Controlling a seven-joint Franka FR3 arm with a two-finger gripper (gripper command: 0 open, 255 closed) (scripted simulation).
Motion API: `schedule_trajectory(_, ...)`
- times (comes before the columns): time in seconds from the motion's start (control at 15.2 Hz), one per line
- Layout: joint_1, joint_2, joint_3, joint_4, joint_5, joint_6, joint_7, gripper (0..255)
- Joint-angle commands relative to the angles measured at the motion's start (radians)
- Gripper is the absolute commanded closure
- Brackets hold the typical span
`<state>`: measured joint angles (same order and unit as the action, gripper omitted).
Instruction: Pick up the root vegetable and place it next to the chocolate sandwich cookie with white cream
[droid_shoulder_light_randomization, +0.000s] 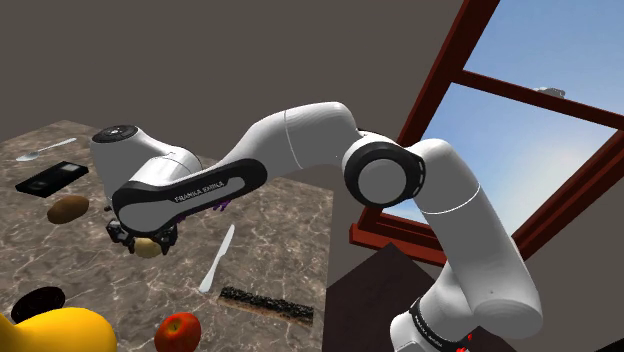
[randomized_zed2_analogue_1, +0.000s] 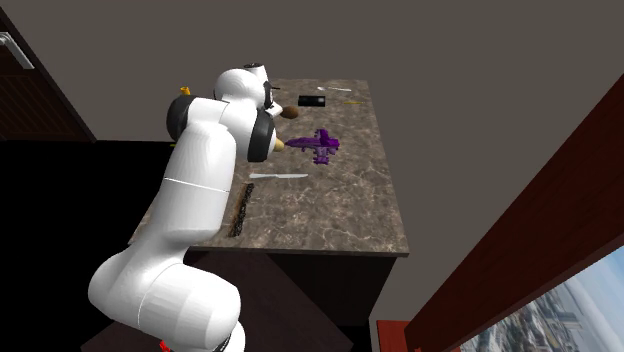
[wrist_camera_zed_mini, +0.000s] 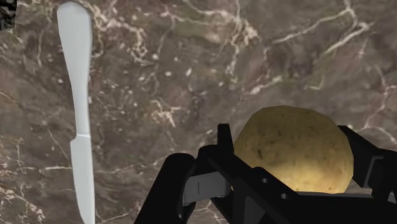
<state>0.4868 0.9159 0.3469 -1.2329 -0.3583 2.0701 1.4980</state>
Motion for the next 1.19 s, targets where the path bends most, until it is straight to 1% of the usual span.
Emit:
schedule_trajectory(0.0, 0.0, 0.001, -0.001, 0.001, 0.0, 0.0, 0.0, 255)
schedule_trajectory(0.13, 0.0, 0.001, -0.001, 0.001, 0.0, 0.0, 0.0, 255)
schedule_trajectory(0.2, 0.0, 0.001, -0.001, 0.001, 0.0, 0.0, 0.0, 0)
schedule_trajectory(0.53, 0.0, 0.001, -0.001, 0.001, 0.0, 0.0, 0.0, 0)
schedule_trajectory(0.79, -0.002, -0.059, 0.015, 0.025, 0.018, -0.083, -0.01, 0)
schedule_trajectory(1.12, -0.002, -0.059, 0.015, 0.025, 0.018, -0.083, -0.01, 0)
